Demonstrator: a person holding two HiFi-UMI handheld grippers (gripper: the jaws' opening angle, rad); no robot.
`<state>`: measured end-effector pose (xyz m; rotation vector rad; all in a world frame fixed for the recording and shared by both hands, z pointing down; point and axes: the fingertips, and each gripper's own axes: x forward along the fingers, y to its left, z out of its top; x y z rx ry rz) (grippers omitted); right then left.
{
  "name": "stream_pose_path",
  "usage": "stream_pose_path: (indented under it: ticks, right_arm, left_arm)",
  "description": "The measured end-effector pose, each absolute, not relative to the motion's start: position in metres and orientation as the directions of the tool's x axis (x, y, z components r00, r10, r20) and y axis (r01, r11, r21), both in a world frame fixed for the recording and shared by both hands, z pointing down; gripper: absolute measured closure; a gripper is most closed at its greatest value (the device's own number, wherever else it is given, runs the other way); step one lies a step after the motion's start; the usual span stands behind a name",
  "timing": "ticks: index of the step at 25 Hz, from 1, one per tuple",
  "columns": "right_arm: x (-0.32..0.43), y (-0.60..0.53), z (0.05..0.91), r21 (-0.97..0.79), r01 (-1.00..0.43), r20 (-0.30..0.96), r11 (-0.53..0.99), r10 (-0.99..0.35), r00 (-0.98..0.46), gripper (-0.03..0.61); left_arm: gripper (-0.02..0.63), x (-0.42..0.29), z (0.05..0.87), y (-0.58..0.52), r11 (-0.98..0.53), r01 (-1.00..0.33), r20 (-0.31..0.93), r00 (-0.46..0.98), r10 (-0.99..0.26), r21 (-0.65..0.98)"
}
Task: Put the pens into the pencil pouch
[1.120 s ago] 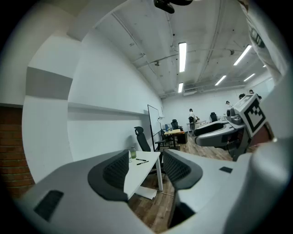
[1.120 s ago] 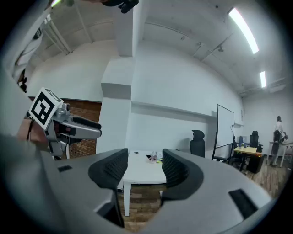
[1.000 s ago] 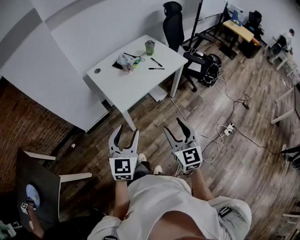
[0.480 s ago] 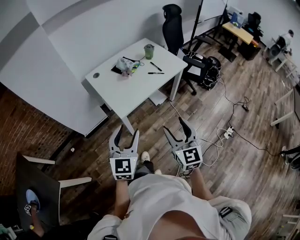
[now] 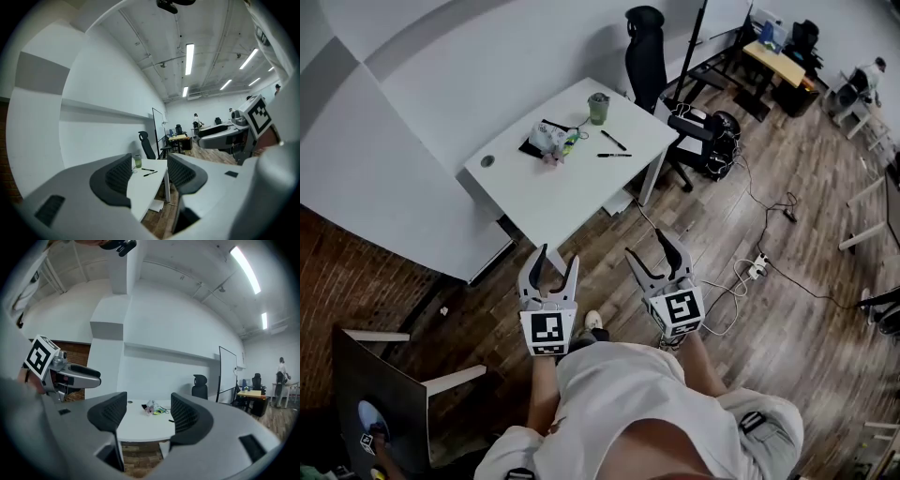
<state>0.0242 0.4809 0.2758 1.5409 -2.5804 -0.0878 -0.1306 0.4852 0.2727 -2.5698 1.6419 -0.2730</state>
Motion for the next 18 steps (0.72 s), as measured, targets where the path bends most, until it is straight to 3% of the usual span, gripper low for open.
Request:
stream_pose_path:
  ticks: [18]
  right_arm:
    - [-0.009,0.397,0.283,0.144,-0.901,0.115,0.409,-0.912,-0.395,0.291]
  left_arm:
    - [0.377,-0.161,0.277,0.392,-0.495,-0.857,0.096,0.486,-0.869,-0.14]
